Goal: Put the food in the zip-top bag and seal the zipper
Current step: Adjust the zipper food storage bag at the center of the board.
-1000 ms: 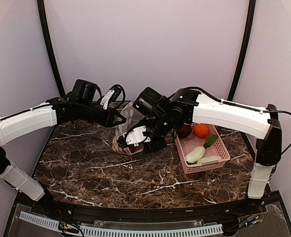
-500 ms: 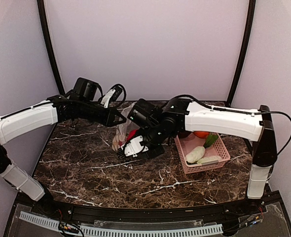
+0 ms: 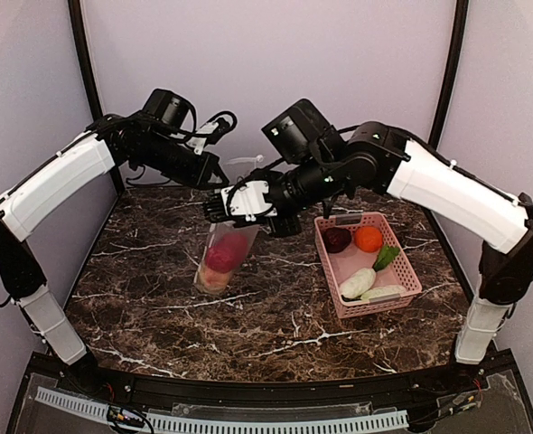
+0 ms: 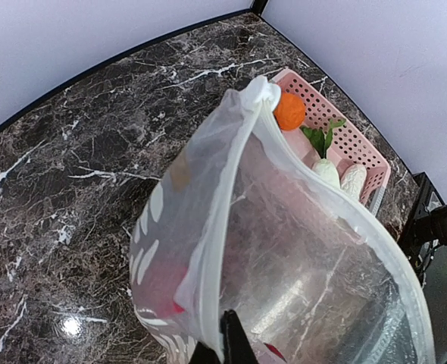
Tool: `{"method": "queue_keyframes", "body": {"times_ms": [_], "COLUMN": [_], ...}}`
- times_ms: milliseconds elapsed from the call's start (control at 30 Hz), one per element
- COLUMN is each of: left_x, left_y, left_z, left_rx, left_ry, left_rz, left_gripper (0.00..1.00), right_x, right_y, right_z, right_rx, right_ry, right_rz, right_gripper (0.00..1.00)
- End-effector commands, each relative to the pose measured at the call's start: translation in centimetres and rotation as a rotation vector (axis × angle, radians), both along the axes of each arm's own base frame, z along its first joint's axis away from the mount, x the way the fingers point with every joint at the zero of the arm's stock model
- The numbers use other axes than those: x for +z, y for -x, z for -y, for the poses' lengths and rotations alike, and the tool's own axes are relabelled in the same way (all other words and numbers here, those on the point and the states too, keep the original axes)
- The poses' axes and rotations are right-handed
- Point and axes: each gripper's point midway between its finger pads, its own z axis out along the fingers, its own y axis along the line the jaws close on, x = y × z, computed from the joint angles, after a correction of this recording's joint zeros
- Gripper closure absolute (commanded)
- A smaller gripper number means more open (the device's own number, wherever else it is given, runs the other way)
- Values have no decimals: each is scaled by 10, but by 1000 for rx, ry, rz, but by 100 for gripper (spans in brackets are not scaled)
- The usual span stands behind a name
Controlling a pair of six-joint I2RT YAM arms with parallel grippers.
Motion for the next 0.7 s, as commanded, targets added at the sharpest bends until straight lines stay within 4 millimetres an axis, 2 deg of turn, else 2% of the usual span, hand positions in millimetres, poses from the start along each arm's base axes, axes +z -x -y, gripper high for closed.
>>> {"method": "queue_keyframes", "body": {"times_ms": [0,67,167,200,300,333,367,400,467,500,567,667], "left_x": [-10,-25,-43,-42,-20,-27,-21,-30,-41,-46,-55,-69], "left_y": [5,4,1,-1,8,0,-2,-10,-12,-11,-6,1], "left_z": [-16,-10,-3,-4,-2,-5,-10,-16,-19,-18,-13,-11], "left_rx": [8,-18,-42,-28,-32,2,20,53,49,33,1,-20], "left_ry": [-62,-75,-92,-102,-29,-35,-35,-63,-97,-104,-84,-69], "left_rz": [7,-33,-71,-79,-58,-17,31,66,75,69,50,23], "left_gripper": [99,99,99,99,99,99,99,99,99,99,99,99], "right_x": [-22,-24,-41,-40,-14,-15,-24,-32,-43,-48,-53,-41], "right_y": [6,5,-1,-2,7,4,-2,-7,-12,-13,-12,-12], "right_z": [-2,-2,-2,-2,-2,-3,-5,-6,-6,-6,-4,5], "right_rx": [9,7,-19,-28,12,10,-7,-25,-43,-45,-53,-53], "right_ry": [40,45,79,77,-8,-8,17,40,69,76,86,58], "right_rz": [-59,-63,-45,-55,-114,-110,-97,-88,-92,-100,-117,-158], "right_gripper": [100,100,100,100,100,100,100,100,100,94,74,58]}}
